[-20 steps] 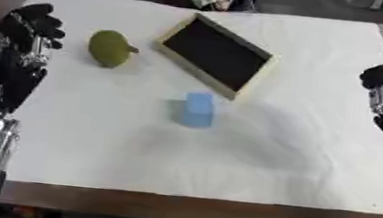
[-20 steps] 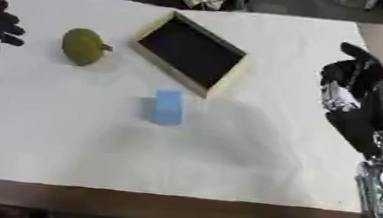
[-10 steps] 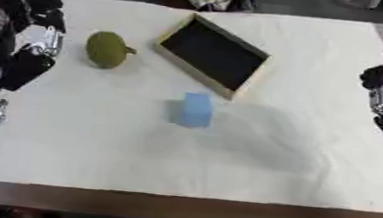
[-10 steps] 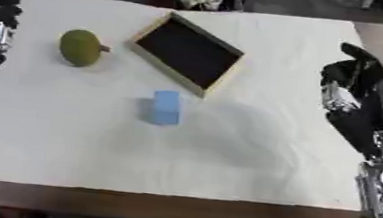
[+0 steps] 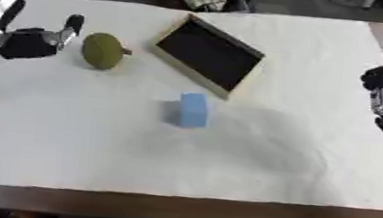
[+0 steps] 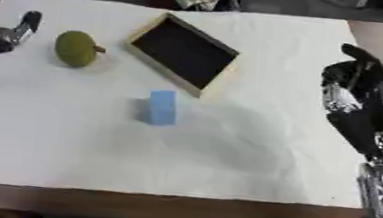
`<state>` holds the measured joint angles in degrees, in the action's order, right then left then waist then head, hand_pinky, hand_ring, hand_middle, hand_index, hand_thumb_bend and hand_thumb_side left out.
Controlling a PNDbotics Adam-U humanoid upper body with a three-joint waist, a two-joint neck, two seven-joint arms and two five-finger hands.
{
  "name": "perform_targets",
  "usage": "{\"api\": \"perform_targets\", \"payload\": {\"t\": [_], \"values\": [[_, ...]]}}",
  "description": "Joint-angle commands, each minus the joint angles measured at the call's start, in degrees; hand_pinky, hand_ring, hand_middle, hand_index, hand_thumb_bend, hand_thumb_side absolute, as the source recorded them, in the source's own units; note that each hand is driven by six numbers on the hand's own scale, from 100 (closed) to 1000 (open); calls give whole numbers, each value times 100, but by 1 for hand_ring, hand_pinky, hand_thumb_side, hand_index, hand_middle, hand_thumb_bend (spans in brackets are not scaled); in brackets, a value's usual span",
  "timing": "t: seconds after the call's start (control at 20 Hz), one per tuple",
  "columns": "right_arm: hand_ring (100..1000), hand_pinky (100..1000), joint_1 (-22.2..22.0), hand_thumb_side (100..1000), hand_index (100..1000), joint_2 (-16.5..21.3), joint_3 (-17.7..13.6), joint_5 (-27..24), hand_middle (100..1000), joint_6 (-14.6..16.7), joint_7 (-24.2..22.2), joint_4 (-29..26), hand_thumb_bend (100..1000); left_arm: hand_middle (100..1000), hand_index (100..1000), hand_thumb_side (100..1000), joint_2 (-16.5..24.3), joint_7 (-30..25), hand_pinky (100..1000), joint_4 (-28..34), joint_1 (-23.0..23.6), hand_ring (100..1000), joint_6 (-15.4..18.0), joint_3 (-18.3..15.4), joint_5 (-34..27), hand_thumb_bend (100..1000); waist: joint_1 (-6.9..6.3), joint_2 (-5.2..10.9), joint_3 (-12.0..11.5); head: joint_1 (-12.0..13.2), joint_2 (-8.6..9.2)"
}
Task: Pick up objects on the table and place them in the box.
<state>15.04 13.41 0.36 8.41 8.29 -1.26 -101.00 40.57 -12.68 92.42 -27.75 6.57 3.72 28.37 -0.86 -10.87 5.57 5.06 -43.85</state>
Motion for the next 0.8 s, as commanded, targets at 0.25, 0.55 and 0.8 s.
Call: {"api": "perform_targets", "payload": {"t": [0.25, 0.55, 0.8], "values": [[679, 693, 50, 457, 875, 142, 27, -25, 599, 10, -38, -105, 100, 809, 922, 311, 330, -832, 815, -1439, -1102, 795, 431, 466, 1388, 523, -14, 110, 94, 30, -27], [679, 693, 63, 455, 875, 139, 55, -37, 599, 14, -62, -96, 100, 792, 915, 280, -125, -938, 809, -2729, -1855, 777, 717, 543, 2228, 536, 5, 114, 161, 49, -27], [679, 693, 77, 451, 875, 132, 75, -48, 599, 16, -80, -88, 100, 795, 913, 253, -528, -765, 815, -3673, -2267, 778, 767, 453, 3070, 547, 33, 115, 215, 79, -27]]}}
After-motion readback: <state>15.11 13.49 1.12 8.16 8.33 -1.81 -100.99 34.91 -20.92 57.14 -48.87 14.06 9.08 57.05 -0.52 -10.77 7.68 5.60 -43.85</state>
